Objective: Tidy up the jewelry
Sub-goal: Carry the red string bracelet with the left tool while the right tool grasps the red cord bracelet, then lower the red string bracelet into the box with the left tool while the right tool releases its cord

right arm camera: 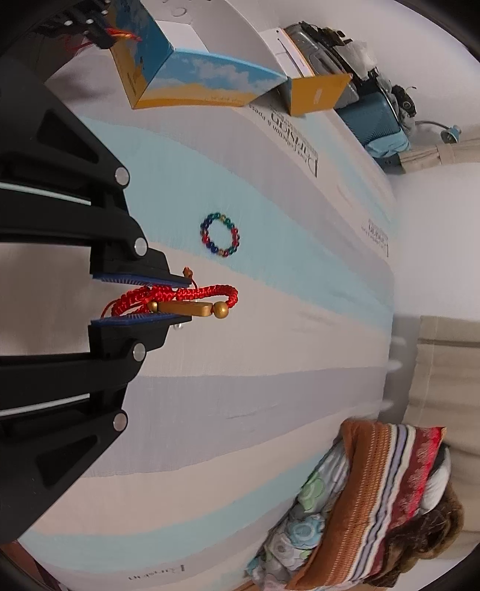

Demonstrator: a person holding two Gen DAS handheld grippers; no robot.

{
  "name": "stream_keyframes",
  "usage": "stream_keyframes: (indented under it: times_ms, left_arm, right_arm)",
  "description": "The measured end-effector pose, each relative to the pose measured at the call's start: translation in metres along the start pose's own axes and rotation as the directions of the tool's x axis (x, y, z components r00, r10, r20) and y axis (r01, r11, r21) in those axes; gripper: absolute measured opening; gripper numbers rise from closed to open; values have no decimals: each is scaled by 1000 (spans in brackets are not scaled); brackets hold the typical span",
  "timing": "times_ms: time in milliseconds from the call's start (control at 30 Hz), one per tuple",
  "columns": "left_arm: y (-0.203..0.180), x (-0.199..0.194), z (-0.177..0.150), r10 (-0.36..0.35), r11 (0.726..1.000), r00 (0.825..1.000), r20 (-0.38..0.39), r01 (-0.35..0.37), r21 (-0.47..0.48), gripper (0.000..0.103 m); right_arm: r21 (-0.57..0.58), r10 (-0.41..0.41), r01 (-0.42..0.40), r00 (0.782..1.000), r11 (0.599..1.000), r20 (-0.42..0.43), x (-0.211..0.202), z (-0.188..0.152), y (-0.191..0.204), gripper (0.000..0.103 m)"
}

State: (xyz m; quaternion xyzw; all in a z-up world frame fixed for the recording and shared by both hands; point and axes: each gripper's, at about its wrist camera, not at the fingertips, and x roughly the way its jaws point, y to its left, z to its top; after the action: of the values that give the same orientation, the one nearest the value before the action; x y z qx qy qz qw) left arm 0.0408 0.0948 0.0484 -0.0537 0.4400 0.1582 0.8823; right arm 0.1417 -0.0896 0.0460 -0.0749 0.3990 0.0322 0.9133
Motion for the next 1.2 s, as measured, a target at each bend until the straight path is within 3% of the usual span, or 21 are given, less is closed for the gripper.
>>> stream_keyframes:
  times_ms: [600, 1200]
  left_arm:
    - [61, -32, 15, 73, 995, 996, 48, -69, -73, 7]
    - [147, -59, 17, 151, 974, 986, 66, -137, -181, 7]
  right_arm:
    - [-77, 98, -94, 994, 993, 44, -26, 16, 74, 13]
    - [-164, 214, -200, 974, 966, 74, -50, 33, 169, 12]
